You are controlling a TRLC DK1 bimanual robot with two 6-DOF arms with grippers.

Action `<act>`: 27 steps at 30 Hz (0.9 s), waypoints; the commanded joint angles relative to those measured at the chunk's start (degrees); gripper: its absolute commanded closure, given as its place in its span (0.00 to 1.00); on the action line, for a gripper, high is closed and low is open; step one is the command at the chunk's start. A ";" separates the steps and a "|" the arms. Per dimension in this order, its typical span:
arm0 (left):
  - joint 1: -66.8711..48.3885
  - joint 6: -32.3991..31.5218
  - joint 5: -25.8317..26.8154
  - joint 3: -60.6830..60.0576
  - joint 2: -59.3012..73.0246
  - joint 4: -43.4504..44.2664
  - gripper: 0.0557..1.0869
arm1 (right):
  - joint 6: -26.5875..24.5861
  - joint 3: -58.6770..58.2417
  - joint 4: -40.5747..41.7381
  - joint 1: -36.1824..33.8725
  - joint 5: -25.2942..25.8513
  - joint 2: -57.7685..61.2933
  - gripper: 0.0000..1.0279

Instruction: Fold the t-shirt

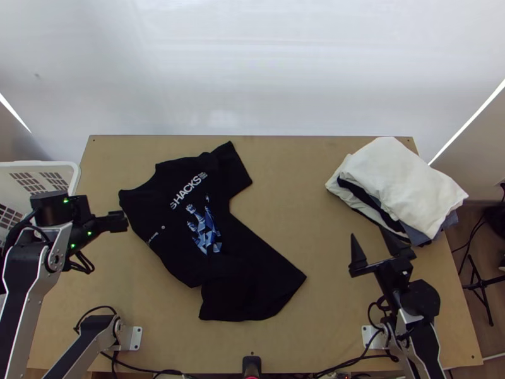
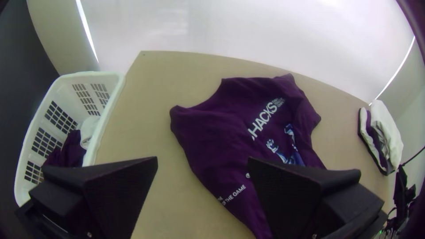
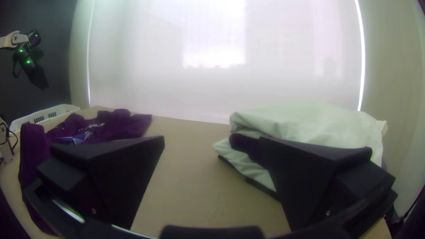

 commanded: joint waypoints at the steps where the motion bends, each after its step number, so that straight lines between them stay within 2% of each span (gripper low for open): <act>1: -4.56 -0.61 1.74 1.82 1.09 -6.33 0.05 | 2.38 0.01 -0.05 7.09 0.33 -0.01 0.04; 3: -6.58 -0.61 1.66 1.38 0.83 -6.85 0.04 | 2.38 0.10 -0.93 6.56 3.75 0.08 0.04; 6: -8.07 -1.49 1.66 1.47 0.92 -6.85 0.05 | 2.73 0.10 -0.93 3.22 3.75 0.08 0.04; 13: -9.13 -2.02 1.66 1.99 1.62 -5.62 0.05 | 0.36 0.89 -0.76 3.31 3.93 0.78 0.04; 18: -12.64 -1.93 1.22 0.50 1.80 -1.67 0.05 | -0.96 4.23 2.32 3.31 3.93 3.59 0.04; 21: -14.93 -0.61 0.78 -0.47 2.32 0.27 0.05 | -0.87 10.82 4.25 3.31 3.93 17.39 0.04; 24: -20.64 1.94 -3.35 0.24 3.47 2.81 0.05 | 0.80 21.63 -0.32 3.48 3.75 35.06 0.04; 27: -29.34 7.21 -8.89 2.43 5.31 6.15 0.05 | 2.91 30.69 -4.36 3.13 3.67 45.60 0.04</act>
